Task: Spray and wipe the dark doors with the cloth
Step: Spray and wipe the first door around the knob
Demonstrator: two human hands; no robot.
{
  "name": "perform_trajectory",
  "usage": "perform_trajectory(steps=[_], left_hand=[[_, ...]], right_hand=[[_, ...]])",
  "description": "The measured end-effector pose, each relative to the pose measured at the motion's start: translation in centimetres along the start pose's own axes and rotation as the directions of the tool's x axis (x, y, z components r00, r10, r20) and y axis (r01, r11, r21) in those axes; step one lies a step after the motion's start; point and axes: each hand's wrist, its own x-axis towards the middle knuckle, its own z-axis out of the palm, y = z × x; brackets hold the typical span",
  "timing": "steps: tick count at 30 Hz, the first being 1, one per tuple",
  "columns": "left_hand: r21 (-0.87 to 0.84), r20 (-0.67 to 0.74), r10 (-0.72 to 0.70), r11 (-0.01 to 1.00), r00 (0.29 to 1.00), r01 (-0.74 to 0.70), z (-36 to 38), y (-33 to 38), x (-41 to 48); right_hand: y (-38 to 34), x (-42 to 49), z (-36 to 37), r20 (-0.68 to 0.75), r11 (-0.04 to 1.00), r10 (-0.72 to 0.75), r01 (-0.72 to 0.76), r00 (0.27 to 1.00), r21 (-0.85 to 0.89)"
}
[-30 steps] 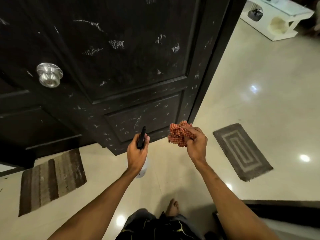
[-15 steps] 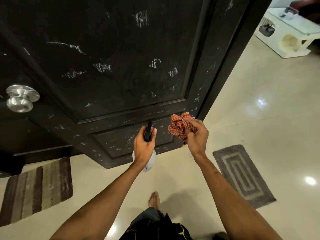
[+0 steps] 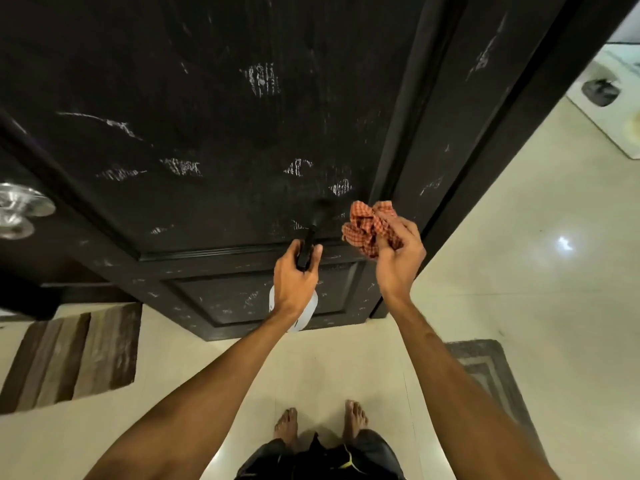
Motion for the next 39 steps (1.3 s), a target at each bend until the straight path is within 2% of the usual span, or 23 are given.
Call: perform_trajectory(steps=[5, 7, 9, 12, 13, 16, 17, 18, 20, 21, 22, 25, 26, 27, 29, 31, 32, 33, 34, 36, 37, 38, 39], left_hand=[[-0.035, -0.077, -0.046, 0.998, 0.996, 0.044, 1.9, 0.5, -0.2], [-0.053, -0.132, -0.061, 0.997, 0.989, 0.055, 1.9, 1.1, 0.2], [-0.064, -0.195, -0.074, 0.996, 0.978, 0.063, 1.7, 1.7, 0.5], [-0.061, -0.248, -0.076, 0.996, 0.966, 0.062, 1.1, 1.9, 0.4], [-0.064, -0.262, -0.08, 0.996, 0.962, 0.065, 0.6, 1.8, 0.4], [-0.09, -0.313, -0.093, 0.994, 0.945, 0.068, -1.3, 1.6, 0.5], [-0.092, -0.328, -0.094, 0.993, 0.94, 0.067, -1.8, 1.6, 0.7], [-0.089, -0.344, -0.095, 0.994, 0.934, 0.069, -2.5, 1.5, 0.8], [-0.074, -0.357, -0.099, 0.994, 0.929, 0.078, -4.2, 0.6, 0.8], [-0.074, -0.357, -0.1, 0.994, 0.929, 0.079, -5.1, 0.1, 0.8], [-0.078, -0.356, -0.099, 0.994, 0.929, 0.076, -6.0, -0.3, 0.9], [-0.094, -0.342, -0.105, 0.993, 0.934, 0.077, -9.4, -1.1, 2.0], [-0.101, -0.343, -0.113, 0.991, 0.932, 0.083, -10.4, -1.5, 2.3], [-0.105, -0.345, -0.121, 0.99, 0.931, 0.09, -11.2, -1.8, 2.3], [-0.105, -0.346, -0.129, 0.99, 0.929, 0.098, -13.0, -2.9, 2.1], [-0.1, -0.342, -0.123, 0.991, 0.932, 0.094, -14.5, -3.5, 2.0], [-0.103, -0.338, -0.126, 0.99, 0.933, 0.097, -15.2, -3.4, 2.1], [-0.102, -0.334, -0.128, 0.99, 0.934, 0.099, -15.9, -3.4, 2.3], [-0.095, -0.331, -0.123, 0.991, 0.935, 0.097, -16.8, -3.4, 2.4], [-0.073, -0.327, -0.109, 0.993, 0.939, 0.09, -18.4, -3.7, 2.4], [-0.067, -0.324, -0.11, 0.993, 0.94, 0.093, -19.1, -4.2, 2.1], [-0.063, -0.32, -0.109, 0.994, 0.941, 0.094, -19.7, -4.6, 1.6], [-0.057, -0.314, -0.11, 0.994, 0.943, 0.097, -20.0, -5.0, 1.2]], right_hand=[[-0.1, 3.2, 1.0, 0.015, 0.98, -0.194, 0.193, 0.981, 0.035], [-0.3, 4.3, 2.0, 0.012, 0.96, -0.28, 0.28, 0.96, -0.009], [0.1, 5.1, 3.4, 0.124, 0.901, -0.409, 0.422, 0.904, -0.099], [1.8, 6.0, 4.2, 0.282, 0.75, -0.563, 0.624, 0.777, -0.219], [2.2, 6.3, 4.2, 0.274, 0.726, -0.587, 0.645, 0.762, -0.239], [2.1, 6.0, 5.3, 0.151, 0.768, -0.562, 0.58, 0.814, -0.271], [2.1, 5.5, 6.2, 0.181, 0.74, -0.577, 0.603, 0.796, -0.297], [2.2, 4.8, 7.4, 0.271, 0.666, -0.617, 0.674, 0.739, -0.319], [2.9, 3.9, 9.1, 0.469, 0.487, -0.679, 0.824, 0.565, -0.288], [2.7, 3.7, 9.4, 0.485, 0.45, -0.696, 0.848, 0.529, -0.279], [2.0, 4.0, 9.5, 0.432, 0.449, -0.728, 0.847, 0.532, -0.285], [-1.9, 4.8, 10.9, 0.065, 0.586, -0.779, 0.761, 0.624, -0.28], [-3.0, 4.8, 12.2, 0.007, 0.607, -0.78, 0.759, 0.626, -0.237], [-3.4, 4.4, 13.5, 0.025, 0.587, -0.795, 0.778, 0.606, -0.222], [-1.8, 1.8, 15.6, 0.269, 0.396, -0.844, 0.877, 0.465, -0.273], [1.2, 0.4, 16.0, 0.587, 0.167, -0.759, 0.955, 0.283, -0.246], [1.2, 0.8, 15.9, 0.655, 0.13, -0.712, 0.964, 0.253, -0.231], [0.1, 1.2, 16.2, 0.648, 0.135, -0.712, 0.959, 0.269, -0.25], [-1.6, 1.4, 16.9, 0.595, 0.157, -0.738, 0.938, 0.319, -0.309], [-5.0, 0.9, 19.1, 0.375, 0.244, -0.829, 0.871, 0.415, -0.426], [-5.9, -0.1, 20.2, 0.316, 0.262, -0.845, 0.849, 0.431, -0.458], [-6.1, -1.2, 21.0, 0.341, 0.221, -0.843, 0.845, 0.417, -0.487], [-5.4, -2.3, 21.4, 0.447, 0.131, -0.813, 0.866, 0.372, -0.482]])
